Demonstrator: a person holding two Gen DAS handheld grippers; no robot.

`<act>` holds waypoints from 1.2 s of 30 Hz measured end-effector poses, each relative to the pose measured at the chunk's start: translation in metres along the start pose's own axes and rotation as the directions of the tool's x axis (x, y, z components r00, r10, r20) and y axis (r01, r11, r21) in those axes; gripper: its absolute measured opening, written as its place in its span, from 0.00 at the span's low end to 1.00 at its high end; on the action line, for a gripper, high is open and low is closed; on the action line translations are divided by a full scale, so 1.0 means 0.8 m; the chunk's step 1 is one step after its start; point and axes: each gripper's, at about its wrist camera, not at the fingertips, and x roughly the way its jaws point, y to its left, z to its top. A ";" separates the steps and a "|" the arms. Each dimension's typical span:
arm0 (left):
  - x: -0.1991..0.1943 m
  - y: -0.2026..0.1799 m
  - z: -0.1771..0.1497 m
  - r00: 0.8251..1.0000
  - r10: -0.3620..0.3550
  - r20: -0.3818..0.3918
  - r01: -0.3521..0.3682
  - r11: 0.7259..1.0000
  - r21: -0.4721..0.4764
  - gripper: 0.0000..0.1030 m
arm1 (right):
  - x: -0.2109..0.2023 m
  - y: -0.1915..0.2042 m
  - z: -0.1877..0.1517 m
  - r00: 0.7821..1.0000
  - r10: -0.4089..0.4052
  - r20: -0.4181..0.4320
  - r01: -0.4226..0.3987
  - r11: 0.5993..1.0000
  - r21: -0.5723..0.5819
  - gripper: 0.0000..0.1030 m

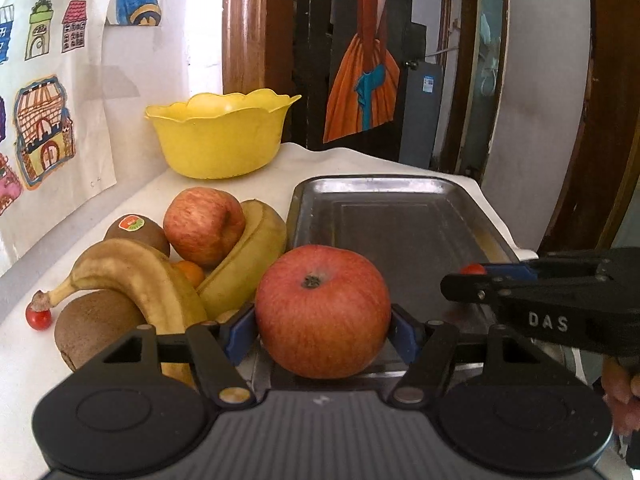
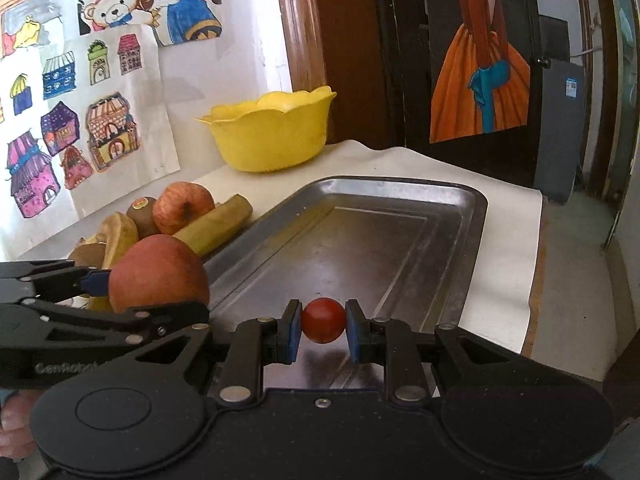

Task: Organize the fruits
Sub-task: 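Carry the apple with the left tool to the steel tray while the right releases the tomato there, then lower the red apple onto the steel tray and open the left gripper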

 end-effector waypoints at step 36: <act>-0.164 0.032 -0.016 0.982 0.045 0.183 -0.030 0.996 -0.083 1.00 | -0.167 0.040 -0.017 0.982 -0.062 0.179 0.058 0.998 0.030 0.99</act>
